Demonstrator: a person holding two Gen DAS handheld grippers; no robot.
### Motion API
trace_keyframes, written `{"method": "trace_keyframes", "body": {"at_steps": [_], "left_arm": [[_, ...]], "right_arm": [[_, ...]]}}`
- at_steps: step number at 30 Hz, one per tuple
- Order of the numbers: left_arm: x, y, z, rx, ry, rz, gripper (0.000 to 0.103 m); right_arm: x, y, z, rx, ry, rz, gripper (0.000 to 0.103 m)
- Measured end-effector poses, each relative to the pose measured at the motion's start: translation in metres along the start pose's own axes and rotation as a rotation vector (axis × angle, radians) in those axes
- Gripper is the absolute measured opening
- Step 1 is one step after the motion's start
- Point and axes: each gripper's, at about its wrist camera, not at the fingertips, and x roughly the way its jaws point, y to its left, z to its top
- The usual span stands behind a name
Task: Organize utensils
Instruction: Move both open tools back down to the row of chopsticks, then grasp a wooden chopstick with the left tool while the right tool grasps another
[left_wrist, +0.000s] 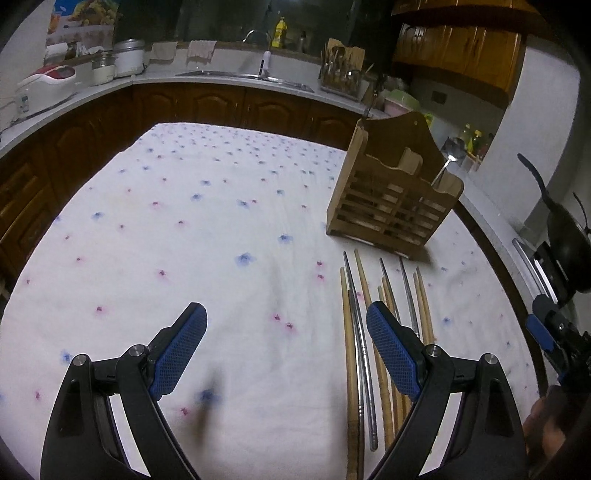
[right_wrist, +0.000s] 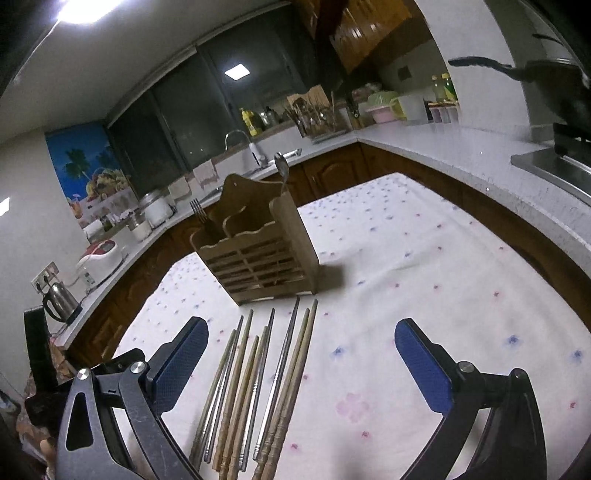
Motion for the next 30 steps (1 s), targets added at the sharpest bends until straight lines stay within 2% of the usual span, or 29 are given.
{"method": "trace_keyframes", "body": {"at_steps": [6, 9, 10, 12, 14, 17, 21, 26, 30], "left_arm": [[0.015, -0.004, 0.002, 0.007, 0.043, 0.010, 0.090], [0.026, -0.008, 0.006, 0.018, 0.069, 0.009, 0.088], [0.030, -0.010, 0.008, 0.024, 0.083, 0.004, 0.083], [0.043, -0.016, 0.012, 0.041, 0.122, -0.005, 0.074], [0.053, -0.021, 0.014, 0.054, 0.147, -0.012, 0.060], [0.071, -0.029, 0.020, 0.071, 0.184, -0.024, 0.056], [0.091, -0.039, 0.030, 0.095, 0.214, -0.035, 0.050], [0.115, -0.053, 0.038, 0.145, 0.254, -0.024, 0.034], [0.128, -0.058, 0.038, 0.170, 0.287, -0.020, 0.026]], "right_arm": [[0.010, 0.003, 0.000, -0.020, 0.032, -0.014, 0.094], [0.018, 0.006, 0.001, -0.038, 0.057, -0.033, 0.079], [0.023, 0.006, 0.001, -0.041, 0.072, -0.043, 0.073], [0.032, 0.005, 0.002, -0.040, 0.105, -0.050, 0.066], [0.043, 0.004, 0.001, -0.037, 0.142, -0.051, 0.058], [0.062, 0.003, 0.000, -0.042, 0.200, -0.046, 0.052], [0.088, 0.005, -0.001, -0.053, 0.255, -0.050, 0.037], [0.120, 0.002, 0.006, -0.059, 0.288, -0.075, 0.030], [0.140, -0.001, 0.009, -0.075, 0.318, -0.105, 0.023]]}}
